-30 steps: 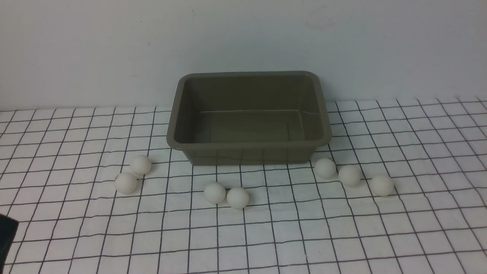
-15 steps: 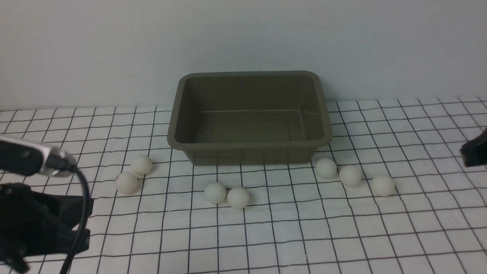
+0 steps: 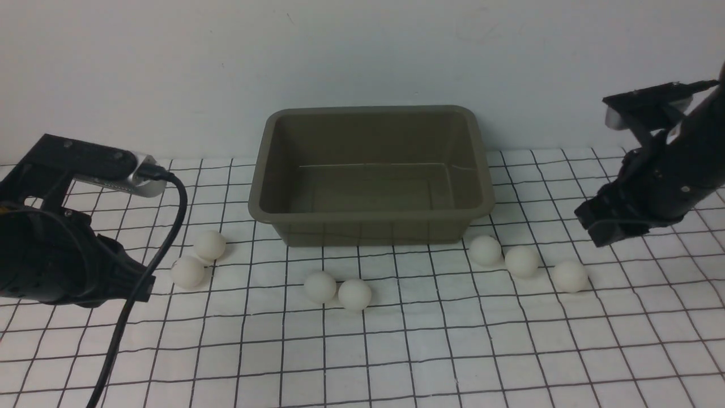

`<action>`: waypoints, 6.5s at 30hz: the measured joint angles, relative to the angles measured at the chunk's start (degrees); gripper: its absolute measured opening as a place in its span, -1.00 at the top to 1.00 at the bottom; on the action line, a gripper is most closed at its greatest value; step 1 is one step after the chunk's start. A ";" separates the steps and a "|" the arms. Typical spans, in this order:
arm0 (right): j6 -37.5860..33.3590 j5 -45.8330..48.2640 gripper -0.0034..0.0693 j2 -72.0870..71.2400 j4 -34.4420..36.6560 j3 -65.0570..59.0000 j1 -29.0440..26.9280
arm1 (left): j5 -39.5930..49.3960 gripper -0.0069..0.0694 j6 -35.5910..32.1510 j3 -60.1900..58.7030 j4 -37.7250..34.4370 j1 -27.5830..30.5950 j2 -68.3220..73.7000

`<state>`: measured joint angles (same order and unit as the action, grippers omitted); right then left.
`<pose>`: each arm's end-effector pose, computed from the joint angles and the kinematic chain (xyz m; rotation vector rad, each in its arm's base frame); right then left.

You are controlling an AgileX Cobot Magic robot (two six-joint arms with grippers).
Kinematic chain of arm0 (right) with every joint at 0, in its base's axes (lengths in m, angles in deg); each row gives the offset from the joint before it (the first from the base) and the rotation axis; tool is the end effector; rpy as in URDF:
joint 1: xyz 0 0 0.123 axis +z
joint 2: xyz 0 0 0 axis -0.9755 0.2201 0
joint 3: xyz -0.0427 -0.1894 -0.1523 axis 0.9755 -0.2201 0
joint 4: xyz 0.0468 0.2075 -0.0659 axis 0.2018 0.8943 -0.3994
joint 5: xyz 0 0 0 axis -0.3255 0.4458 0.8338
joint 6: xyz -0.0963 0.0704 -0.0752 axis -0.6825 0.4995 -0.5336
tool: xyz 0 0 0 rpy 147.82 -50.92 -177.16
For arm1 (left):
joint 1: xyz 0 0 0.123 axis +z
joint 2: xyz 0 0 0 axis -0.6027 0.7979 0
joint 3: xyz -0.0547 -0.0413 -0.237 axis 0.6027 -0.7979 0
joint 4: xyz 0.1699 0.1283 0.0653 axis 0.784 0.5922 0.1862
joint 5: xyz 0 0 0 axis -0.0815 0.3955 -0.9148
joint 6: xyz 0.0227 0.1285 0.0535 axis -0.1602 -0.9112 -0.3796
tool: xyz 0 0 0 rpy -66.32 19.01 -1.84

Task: Put the table tennis balls into the box on the white checkered tablecloth.
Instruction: 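Reach for and grasp a ping pong ball on the table, then release the ping pong ball into the bin and lift the gripper away, then reach for and grasp a ping pong ball on the table, then release the ping pong ball into the bin and lift the gripper away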

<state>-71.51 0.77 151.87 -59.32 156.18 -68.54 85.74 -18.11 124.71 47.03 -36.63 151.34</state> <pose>0.3387 0.0652 0.1616 -0.5270 2.8866 0.1274 0.2407 -0.0336 0.2123 0.3956 2.5010 -0.2260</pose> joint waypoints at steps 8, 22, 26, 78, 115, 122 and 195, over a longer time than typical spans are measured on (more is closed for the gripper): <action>2.19 0.02 -0.67 7.55 -3.16 2.06 0.00 | 0.00 0.82 0.00 0.00 0.05 0.00 0.00; 2.57 -0.11 -0.67 11.94 -2.94 2.13 0.00 | 0.00 0.82 0.00 0.00 0.13 0.00 0.00; 2.57 -0.32 -0.66 13.43 -2.25 2.36 0.00 | 0.00 0.82 0.00 0.00 0.13 0.00 0.00; 1.23 11.04 -0.32 26.80 7.40 44.71 14.49 | 1.57 0.82 0.00 0.00 0.51 0.00 0.04; -6.58 2.76 -0.53 -2.22 -3.16 2.85 8.15 | 3.26 0.82 0.00 0.00 0.55 0.00 0.04; -7.31 1.47 -0.53 4.06 -3.16 2.85 8.15 | 3.25 0.82 -0.04 0.00 0.55 0.00 0.04; 5.60 0.11 -0.11 24.74 0.95 38.58 15.95 | 3.09 0.82 -0.04 0.00 0.55 0.00 0.04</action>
<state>-65.91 0.89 176.62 -58.37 194.76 -52.59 88.83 -18.15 124.71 47.58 -36.63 151.38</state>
